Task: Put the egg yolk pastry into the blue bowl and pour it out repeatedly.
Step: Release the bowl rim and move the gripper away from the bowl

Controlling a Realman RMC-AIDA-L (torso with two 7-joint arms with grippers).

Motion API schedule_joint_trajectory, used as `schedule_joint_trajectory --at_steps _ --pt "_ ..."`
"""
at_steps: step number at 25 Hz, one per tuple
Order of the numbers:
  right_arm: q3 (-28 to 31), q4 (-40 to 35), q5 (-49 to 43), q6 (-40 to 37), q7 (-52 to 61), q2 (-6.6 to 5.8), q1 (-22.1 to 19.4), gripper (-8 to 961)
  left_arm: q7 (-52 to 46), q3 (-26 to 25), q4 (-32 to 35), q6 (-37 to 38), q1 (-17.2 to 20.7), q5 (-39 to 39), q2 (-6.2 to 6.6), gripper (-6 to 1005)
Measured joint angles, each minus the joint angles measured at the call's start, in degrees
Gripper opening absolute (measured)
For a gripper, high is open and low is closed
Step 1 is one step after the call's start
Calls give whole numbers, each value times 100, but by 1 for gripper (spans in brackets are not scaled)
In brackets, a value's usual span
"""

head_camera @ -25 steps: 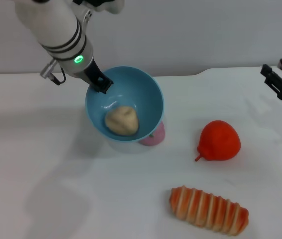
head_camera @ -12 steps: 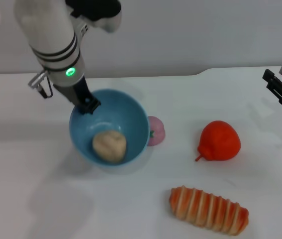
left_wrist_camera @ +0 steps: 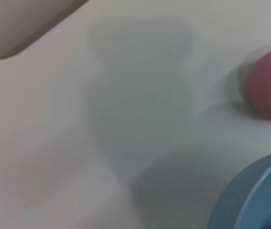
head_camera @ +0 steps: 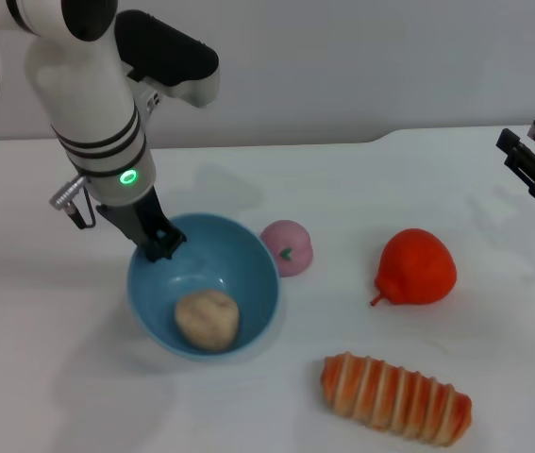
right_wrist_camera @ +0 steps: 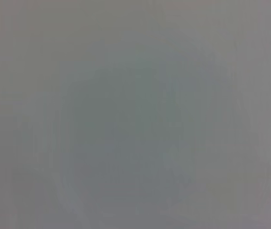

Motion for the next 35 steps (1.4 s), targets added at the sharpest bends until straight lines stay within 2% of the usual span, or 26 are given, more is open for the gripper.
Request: schedule_joint_trajectory --at_steps 7,16,23,32,35 --pt "4 6 0 0 -3 -1 0 456 119 140 259 167 31 -224 -28 0" --pt "4 6 0 4 -3 -7 32 455 79 562 227 659 148 -521 -38 5" --pt "-6 46 153 3 -3 -5 27 456 109 702 302 696 143 -591 -27 9" --pt "-44 129 280 -51 -104 7 15 455 30 1285 237 851 137 -580 -41 15" --pt "-26 146 288 -87 -132 8 3 455 -51 1275 160 848 133 -586 -33 134"
